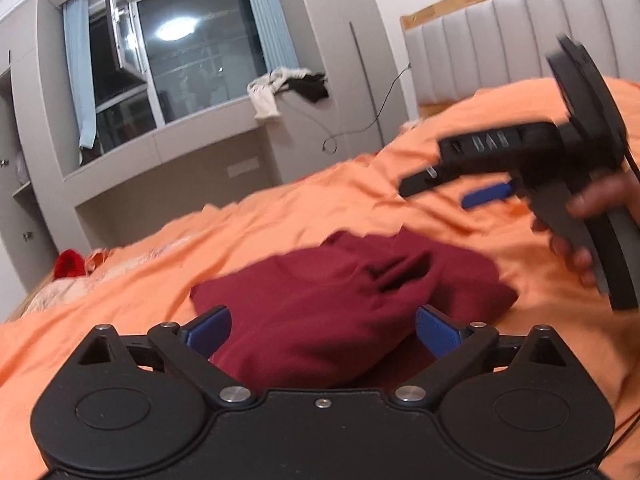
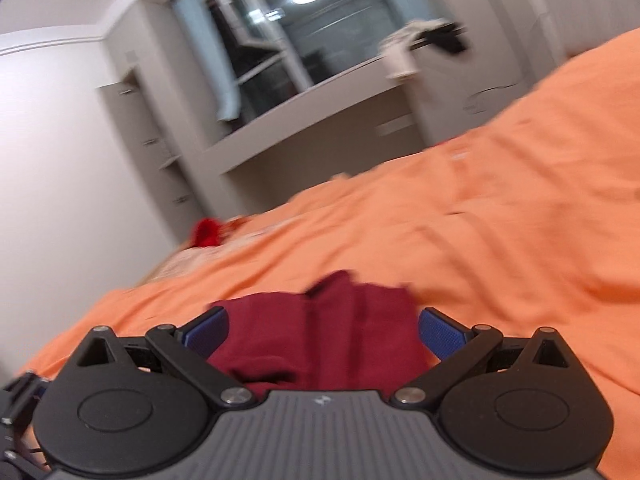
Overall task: Fold small clothes
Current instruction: 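Pinch the folded bundle with the right gripper while the left gripper presses it flat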
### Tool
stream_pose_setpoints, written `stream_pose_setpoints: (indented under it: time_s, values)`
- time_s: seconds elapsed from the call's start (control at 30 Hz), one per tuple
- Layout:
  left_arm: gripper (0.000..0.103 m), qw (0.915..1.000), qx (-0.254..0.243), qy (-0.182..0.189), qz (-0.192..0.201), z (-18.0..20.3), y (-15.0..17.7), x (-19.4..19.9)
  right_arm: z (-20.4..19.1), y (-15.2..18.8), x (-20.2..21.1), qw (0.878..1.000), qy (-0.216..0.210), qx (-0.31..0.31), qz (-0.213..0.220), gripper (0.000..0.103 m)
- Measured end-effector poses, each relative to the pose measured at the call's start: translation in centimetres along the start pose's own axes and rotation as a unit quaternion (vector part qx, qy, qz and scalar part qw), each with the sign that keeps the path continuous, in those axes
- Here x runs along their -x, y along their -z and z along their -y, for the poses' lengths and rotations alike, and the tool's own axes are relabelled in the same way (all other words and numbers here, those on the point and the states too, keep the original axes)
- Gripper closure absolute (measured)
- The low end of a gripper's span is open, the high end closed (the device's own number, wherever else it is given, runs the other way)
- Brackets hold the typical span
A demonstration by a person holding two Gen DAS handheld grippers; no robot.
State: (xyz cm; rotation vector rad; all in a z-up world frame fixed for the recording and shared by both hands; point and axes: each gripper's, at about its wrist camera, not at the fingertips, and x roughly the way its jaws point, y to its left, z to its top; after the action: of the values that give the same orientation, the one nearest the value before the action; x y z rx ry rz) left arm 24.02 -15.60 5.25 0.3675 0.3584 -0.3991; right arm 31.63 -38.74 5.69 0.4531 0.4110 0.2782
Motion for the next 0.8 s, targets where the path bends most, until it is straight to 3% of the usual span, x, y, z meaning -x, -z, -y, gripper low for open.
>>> stream_pose_setpoints:
  time_s: [0.17, 0.23, 0.43, 0.5, 0.57, 0.8]
  values:
    - [0.004, 0.9997, 0.017, 0.004, -0.017, -1.4, 2.1, -1.1, -2.1, -0.9, -3.9, 0.997, -0.038, 0.072, -0.013, 0.003]
    - [0.004, 0.9998, 0.016, -0.003, -0.009, -1.7, 2.6, -1.4, -2.8, -1.2, -5.6, 0.995, -0.032, 0.092, -0.03, 0.013]
    - [0.015, 0.9999, 0.011, -0.008, 0.004, -2.3, 3.5, -1.7, -2.3, 0.1, -9.1, 0.994, -0.02, 0.068, -0.08, 0.036]
    - [0.02, 0.9997, 0.022, -0.007, 0.005, -2.5, 3.6, -1.5, -2.2, 0.5, -9.9, 0.992, -0.011, 0.072, -0.099, 0.036]
    - [0.026, 0.9995, 0.028, -0.009, 0.008, -2.5, 3.6, -1.6, -2.0, 1.0, -10.6, 0.991, -0.006, 0.066, -0.116, 0.043]
    - [0.053, 0.9996, 0.019, -0.019, 0.009, -2.0, 3.5, -1.8, -2.4, 1.1, -11.0, 0.991, -0.007, 0.059, -0.121, 0.089]
